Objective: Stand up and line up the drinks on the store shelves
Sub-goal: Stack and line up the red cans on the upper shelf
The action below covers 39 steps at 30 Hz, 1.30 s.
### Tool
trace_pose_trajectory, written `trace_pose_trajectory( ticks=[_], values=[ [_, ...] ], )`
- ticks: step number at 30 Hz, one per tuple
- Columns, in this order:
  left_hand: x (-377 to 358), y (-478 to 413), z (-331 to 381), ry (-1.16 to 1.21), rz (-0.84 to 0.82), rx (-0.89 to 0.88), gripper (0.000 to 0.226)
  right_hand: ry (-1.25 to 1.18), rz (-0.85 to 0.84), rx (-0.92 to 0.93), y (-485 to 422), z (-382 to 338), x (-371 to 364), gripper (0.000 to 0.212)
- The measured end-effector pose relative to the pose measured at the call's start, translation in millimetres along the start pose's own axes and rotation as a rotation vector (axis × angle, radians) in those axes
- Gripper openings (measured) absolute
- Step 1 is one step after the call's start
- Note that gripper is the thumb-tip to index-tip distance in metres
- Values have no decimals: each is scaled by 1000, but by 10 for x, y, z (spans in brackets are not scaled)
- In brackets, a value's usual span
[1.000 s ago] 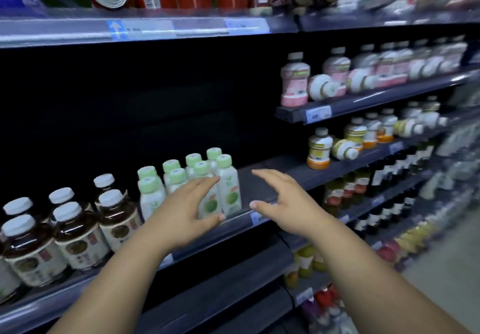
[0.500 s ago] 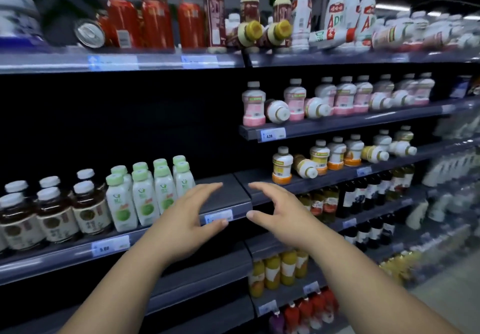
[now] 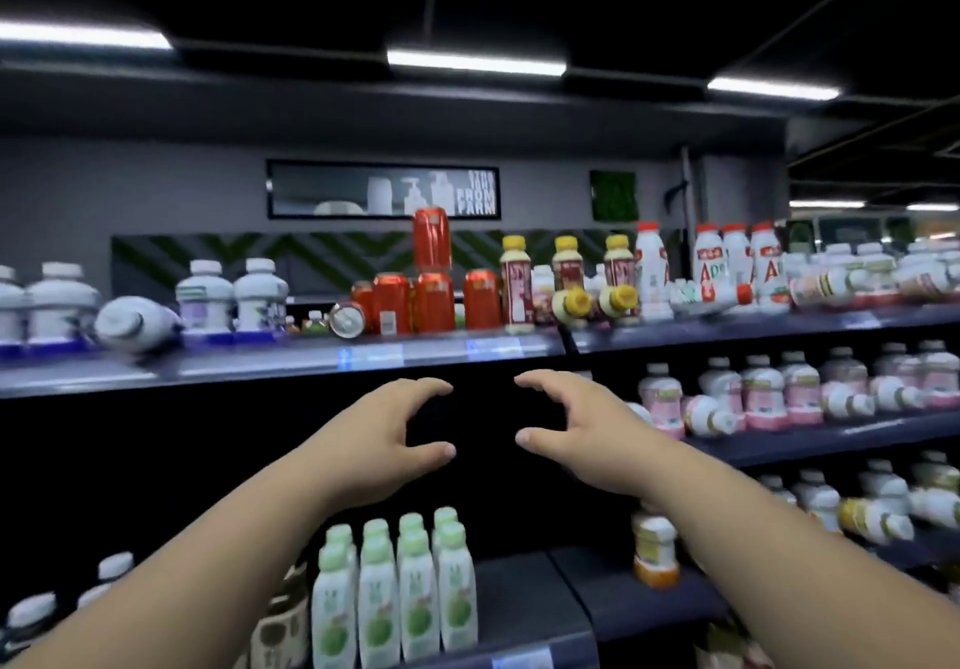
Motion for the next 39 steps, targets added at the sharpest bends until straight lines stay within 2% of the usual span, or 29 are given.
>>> trace_pose_trajectory(
  ticks=[7,9,16,22,30,35,39],
  values=[
    [522,-293,-601,-77,-36,-30,67,-14,-7,10,-584,-366,242,61],
    [658,-388,-787,-86,-52,-35,66,12,-11,17,-746,-496,139,60],
    [972,-507,-1502,-173,51,-62,64,93,-15,75,-1374,-918,-353,63],
    [1032,-745,-2014,-242,66,-30,64,177,3,105,-1811,-1003,-604,69],
    [793,-1238,-2188,-258,100,-26,67,137,65,122,-2301,-910,-685,66],
    [590,-1633,-2261,-179,141,82,65,159,70,174,-2564,-875,-829,70],
    [447,-1884,-2311,-157,183,227,77,151,116,212,-2802,-829,-854,75]
  ],
)
Point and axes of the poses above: each hand's wrist, its own y-axis away from the middle knuckle, its own x-axis out of the back of the hand, z = x × y, the point moved 4 cm from there along -y, towards the middle knuckle, and after that the axes turned 1 degree about -x, right-handed, at the moved point
